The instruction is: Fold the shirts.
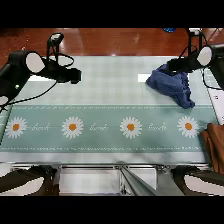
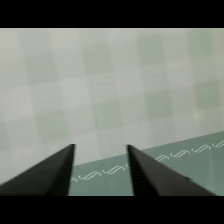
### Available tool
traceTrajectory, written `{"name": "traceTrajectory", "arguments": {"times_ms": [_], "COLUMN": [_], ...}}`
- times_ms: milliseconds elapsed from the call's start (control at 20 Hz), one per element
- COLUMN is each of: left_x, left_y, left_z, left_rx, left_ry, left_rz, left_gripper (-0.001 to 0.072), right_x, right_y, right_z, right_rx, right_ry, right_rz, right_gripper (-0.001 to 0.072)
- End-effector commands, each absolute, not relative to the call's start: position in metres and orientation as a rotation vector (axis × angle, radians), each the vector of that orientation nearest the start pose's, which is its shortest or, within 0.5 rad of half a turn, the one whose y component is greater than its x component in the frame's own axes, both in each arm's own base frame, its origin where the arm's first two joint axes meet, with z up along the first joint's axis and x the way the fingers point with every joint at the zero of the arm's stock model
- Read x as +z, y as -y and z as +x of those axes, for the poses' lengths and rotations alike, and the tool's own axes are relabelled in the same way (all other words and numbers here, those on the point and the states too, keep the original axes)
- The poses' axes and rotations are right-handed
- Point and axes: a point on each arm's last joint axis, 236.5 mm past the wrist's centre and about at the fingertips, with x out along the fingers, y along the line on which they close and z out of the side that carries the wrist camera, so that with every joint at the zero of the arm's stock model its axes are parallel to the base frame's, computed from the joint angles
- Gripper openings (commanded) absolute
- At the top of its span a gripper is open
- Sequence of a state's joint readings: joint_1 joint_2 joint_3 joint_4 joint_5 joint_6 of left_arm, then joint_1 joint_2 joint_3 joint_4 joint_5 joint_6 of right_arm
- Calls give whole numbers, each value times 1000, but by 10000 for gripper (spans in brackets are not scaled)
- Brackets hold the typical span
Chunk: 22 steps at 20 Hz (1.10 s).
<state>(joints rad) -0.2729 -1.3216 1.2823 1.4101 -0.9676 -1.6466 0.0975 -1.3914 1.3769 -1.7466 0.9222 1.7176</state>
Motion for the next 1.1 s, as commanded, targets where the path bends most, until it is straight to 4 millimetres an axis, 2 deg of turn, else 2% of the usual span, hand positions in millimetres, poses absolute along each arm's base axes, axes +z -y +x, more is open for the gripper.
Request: {"name": "traceTrajectory", "arguments": {"times_ms": [0,100,300,350,450,500,600,650,700,800,900,950,1050], "left_x": [60,58,59,59,63,68,70,68,64,59,79,96,126], "left_y": [150,144,136,133,126,124,121,123,124,121,120,119,120], "left_z": [449,452,455,457,464,471,474,469,461,439,423,416,396], "left_rx": [-258,-246,-229,-224,-209,-204,-197,-203,-207,-209,-223,-231,-256], "left_ry": [-968,-968,-963,-958,-928,-895,-885,-907,-950,-1048,-1052,-1021,-959], "left_rz": [-123,-128,-138,-141,-147,-154,-161,-173,-178,-163,-191,-199,-213], "left_gripper": [506,505,505,505,504,505,505,505,505,505,505,505,505], "right_x": [73,30,-61,-77,-95,-99,-99,-98,-92,-55,17,64,158], "right_y": [38,59,52,49,44,43,42,41,42,39,36,34,33], "right_z": [517,510,493,490,485,483,480,477,476,489,513,522,529], "right_rx": [-223,-282,-231,-217,-201,-199,-178,-164,-150,-79,-30,-15,-7], "right_ry": [-818,-927,-1158,-1195,-1241,-1253,-1268,-1280,-1283,-1216,-1056,-953,-751], "right_rz": [-182,-56,170,214,253,254,230,214,201,144,91,85,61], "right_gripper": [415,413,412,411,399,352,117,27,24,24,24,24,24]}}
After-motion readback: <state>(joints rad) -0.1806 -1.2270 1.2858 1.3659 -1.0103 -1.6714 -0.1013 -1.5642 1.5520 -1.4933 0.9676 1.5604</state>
